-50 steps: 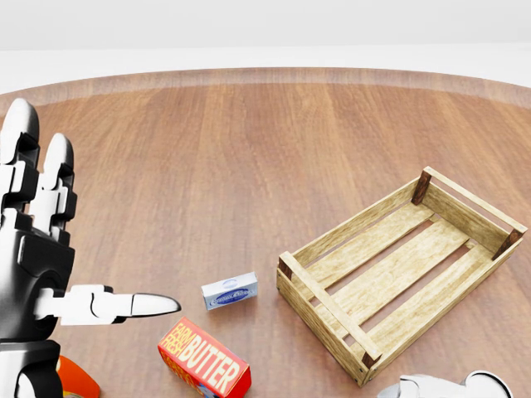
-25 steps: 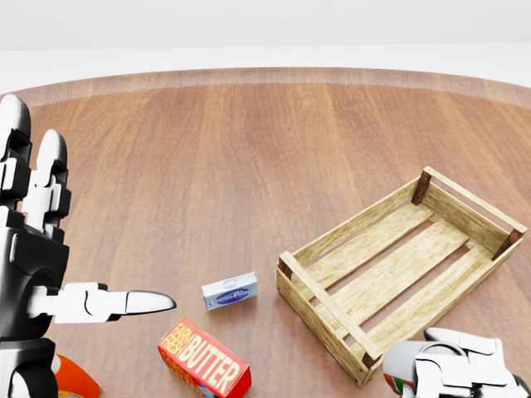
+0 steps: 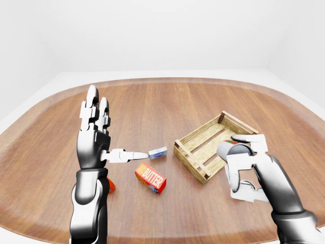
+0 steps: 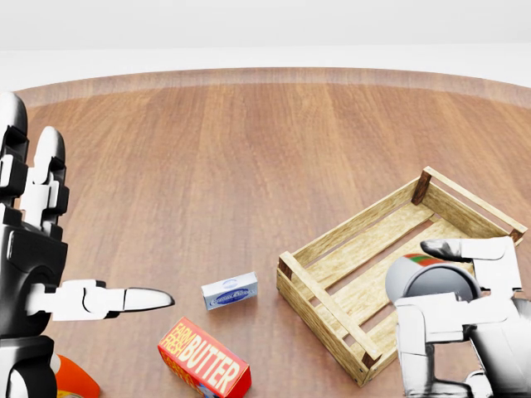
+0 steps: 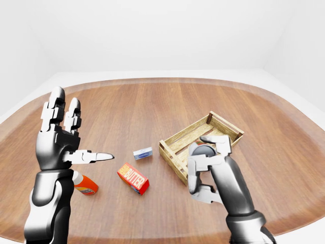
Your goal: Pick up the tomato sauce, and put it in the wooden tray.
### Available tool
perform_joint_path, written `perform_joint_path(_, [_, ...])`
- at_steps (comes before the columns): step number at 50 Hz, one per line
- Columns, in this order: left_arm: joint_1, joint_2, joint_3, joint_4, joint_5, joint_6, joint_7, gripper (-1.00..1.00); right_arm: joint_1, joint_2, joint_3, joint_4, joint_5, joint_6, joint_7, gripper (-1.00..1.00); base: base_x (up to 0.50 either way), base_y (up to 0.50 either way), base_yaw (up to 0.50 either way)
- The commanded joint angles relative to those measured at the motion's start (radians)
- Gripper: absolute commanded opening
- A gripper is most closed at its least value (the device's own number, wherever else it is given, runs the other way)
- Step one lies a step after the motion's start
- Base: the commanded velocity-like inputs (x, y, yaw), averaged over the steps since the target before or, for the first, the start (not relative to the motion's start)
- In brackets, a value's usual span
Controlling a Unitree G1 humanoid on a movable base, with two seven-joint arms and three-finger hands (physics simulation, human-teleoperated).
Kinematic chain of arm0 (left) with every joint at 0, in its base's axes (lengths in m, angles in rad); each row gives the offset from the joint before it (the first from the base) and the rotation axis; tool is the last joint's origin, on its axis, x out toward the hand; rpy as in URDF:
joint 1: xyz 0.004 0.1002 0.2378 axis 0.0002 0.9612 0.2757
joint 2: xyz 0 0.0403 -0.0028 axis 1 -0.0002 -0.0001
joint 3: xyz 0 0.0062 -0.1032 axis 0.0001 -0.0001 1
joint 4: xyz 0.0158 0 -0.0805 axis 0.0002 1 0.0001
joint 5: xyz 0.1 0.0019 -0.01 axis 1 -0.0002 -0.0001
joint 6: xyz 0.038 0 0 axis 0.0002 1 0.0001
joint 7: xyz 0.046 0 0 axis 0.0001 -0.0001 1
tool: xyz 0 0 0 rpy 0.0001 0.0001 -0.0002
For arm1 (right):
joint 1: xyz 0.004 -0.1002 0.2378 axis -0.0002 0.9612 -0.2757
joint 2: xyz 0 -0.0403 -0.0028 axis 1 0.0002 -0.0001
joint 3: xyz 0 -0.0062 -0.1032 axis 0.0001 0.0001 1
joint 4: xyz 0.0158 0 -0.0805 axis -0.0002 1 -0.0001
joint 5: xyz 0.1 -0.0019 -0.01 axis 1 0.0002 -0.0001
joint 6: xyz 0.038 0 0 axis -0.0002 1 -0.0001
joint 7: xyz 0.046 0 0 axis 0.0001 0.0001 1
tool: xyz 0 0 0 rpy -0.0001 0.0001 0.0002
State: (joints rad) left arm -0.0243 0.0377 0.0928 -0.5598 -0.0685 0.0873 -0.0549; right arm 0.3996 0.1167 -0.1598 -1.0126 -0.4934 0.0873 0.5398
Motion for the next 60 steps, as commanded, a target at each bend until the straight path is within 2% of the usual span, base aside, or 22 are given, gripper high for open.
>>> perform_joint_path(1, [-0.001,0.001,0.001,-0.004,-0.004,0.000,0.002,1.00,-0.349,-0.124,0.005,-0.016,-0.209,0.000,0.112,-1.00,0.00,0.00,0.00])
perform_joint_path(5, [-0.009,0.003,0.006,-0.012,-0.009,0.000,0.003,1.00,-0.449,-0.207,0.026,0.040,-0.189,0.000,0.076,-1.00,0.00,0.00,0.00])
perform_joint_path(9, [-0.004,0.003,0.005,-0.016,-0.009,0.000,0.003,1.00,-0.495,-0.256,0.043,0.124,-0.167,0.000,0.042,-1.00,0.00,0.00,0.00])
perform_joint_path(16, [-0.012,0.004,0.010,-0.010,-0.013,0.000,0.004,1.00,-0.585,-0.274,0.032,0.303,-0.091,0.000,-0.028,-1.00,0.00,0.00,0.00])
perform_joint_path(20, [-0.008,0.003,0.005,-0.009,-0.011,0.000,0.004,1.00,-0.677,-0.282,0.012,0.462,-0.022,0.000,-0.092,-1.00,0.00,0.00,0.00])
perform_joint_path(29, [-0.016,0.006,0.014,-0.014,-0.018,0.000,0.007,1.00,-0.804,-0.306,-0.050,0.752,0.168,0.000,-0.282,-1.00,0.00,0.00,0.00])
perform_joint_path(39, [-0.013,0.006,0.011,-0.017,-0.018,0.000,0.007,1.00,-0.829,-0.335,-0.051,0.903,0.307,0.000,-0.413,-1.00,0.00,0.00,0.00])
perform_joint_path(44, [-0.017,0.007,0.014,-0.024,-0.021,0.000,0.007,1.00,-0.821,-0.352,-0.044,0.970,0.326,0.000,-0.463,-1.00,0.00,0.00,0.00])
perform_joint_path(60, [-0.024,0.008,0.019,-0.040,-0.028,0.000,0.011,1.00,-0.765,-0.367,-0.007,1.064,0.248,0.000,-0.462,-1.00,0.00,0.00,0.00])
